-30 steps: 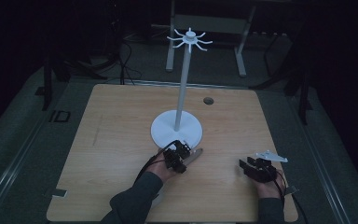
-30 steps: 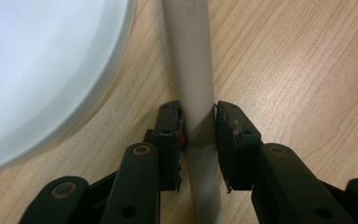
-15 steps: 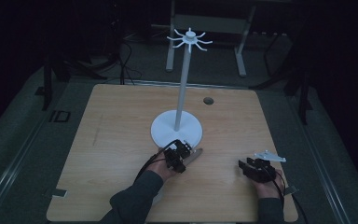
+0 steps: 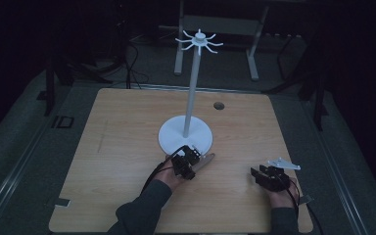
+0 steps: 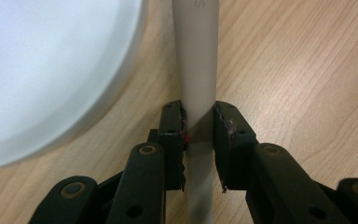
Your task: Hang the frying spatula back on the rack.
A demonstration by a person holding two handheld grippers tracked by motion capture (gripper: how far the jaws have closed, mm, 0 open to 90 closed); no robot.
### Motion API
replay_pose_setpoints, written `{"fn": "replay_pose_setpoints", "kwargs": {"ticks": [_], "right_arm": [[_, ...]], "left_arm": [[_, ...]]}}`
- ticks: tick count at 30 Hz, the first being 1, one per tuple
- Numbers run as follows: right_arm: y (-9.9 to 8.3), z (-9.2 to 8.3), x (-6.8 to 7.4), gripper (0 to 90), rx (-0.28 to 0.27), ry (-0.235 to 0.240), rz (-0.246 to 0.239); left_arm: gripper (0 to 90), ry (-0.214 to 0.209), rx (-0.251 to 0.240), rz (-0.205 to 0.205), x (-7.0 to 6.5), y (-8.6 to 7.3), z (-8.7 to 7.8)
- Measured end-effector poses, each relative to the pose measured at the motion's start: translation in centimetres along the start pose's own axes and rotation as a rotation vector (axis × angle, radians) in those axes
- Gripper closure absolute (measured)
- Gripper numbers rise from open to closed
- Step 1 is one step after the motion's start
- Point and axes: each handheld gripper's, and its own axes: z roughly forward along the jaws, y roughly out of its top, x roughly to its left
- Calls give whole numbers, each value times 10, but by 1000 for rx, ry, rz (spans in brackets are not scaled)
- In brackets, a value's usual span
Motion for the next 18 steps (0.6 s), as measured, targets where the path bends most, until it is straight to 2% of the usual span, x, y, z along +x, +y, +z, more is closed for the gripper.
{"fn": "replay_pose_setpoints", "kwargs": {"ticks": [4,6,7,9,14,18], "right_arm": [[0,0,0,557,-2,-4,-3],[0,0,0,556,-2,-5,-2],[0,0,0,556,-2,-6,-1],[0,0,0,555,-4,-9,-2],[0,0,-1,552,-6,-10,0],[0,-1,-1,552,-9,-11,1]], "left_arm": [[743,8,-51,-21,1,-1,-8],[743,12,-59,-24,1,-1,-9],[743,14,-88,-38,2,-2,-13],[743,21,-108,-42,3,-2,-15],[743,30,-140,-46,1,-2,-20],[742,43,-182,-65,-1,-2,-25]]}}
